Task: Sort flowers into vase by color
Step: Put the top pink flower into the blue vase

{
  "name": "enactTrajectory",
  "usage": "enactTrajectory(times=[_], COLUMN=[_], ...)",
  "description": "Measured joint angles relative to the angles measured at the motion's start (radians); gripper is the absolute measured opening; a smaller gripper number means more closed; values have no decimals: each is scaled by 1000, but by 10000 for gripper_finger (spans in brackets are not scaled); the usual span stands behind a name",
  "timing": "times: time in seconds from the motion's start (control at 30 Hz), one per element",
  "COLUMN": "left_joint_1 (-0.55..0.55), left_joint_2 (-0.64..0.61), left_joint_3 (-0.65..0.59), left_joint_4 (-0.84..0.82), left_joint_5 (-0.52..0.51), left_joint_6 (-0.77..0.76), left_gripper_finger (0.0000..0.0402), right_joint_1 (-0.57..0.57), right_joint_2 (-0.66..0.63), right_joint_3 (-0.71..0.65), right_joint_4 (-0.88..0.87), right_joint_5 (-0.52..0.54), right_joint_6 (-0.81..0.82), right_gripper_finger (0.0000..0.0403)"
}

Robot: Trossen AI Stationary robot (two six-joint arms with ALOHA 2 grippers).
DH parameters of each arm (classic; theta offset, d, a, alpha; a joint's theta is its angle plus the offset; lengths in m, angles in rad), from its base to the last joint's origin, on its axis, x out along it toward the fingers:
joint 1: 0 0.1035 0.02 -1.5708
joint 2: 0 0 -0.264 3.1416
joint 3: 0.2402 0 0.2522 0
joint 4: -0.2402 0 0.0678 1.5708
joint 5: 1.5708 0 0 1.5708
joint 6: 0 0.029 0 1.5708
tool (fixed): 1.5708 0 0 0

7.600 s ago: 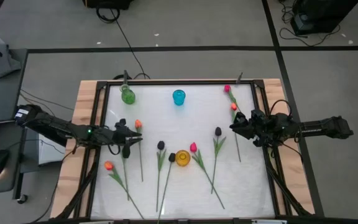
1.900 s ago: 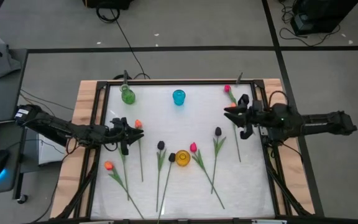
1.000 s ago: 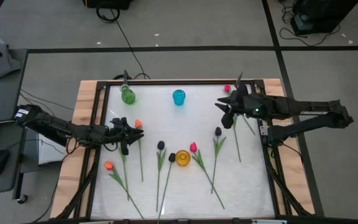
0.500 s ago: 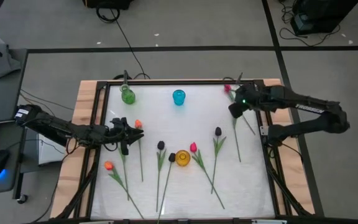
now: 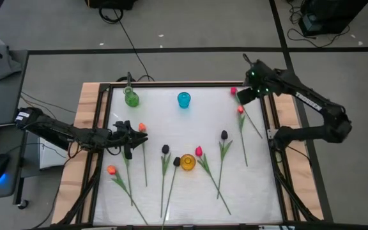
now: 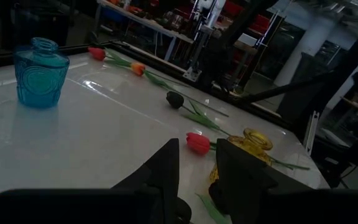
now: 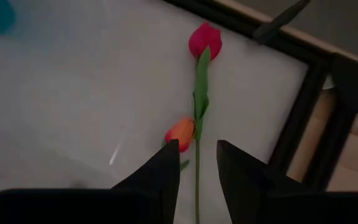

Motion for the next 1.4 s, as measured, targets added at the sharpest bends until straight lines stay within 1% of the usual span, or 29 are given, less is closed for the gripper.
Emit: enactTrajectory(times=[0.17,0.4,0.47,0.67,0.8,1.03,1.2,1.4], left_joint_1=[0,0,0,0,0,0,0,0], left_joint_2=[0,0,0,0,0,0,0,0], left_joint_3=[0,0,0,0,0,0,0,0], left_joint_4=[0,0,0,0,-1,-2,-2,-2], left_joint_5=[0,0,0,0,0,1,3,3], left_joint_6=[0,0,-1,-1,-2,-9,-9,-9], left_gripper_finger=[112,112,112,112,112,112,112,112], right_joint_1=[-75,-95,-95,-106,-110,-110,-110,-110], right_joint_2=[123,305,354,462,503,532,537,537], right_joint_3=[-30,-45,-45,-46,-46,-46,-46,-46], right_joint_4=[78,161,181,209,229,266,286,286], right_joint_5=[-54,-61,-61,-63,-57,-56,-60,-76], right_joint_6=[-47,-73,-86,-108,-116,-116,-105,-100], right_gripper_finger=[117,120,129,177,191,187,174,143])
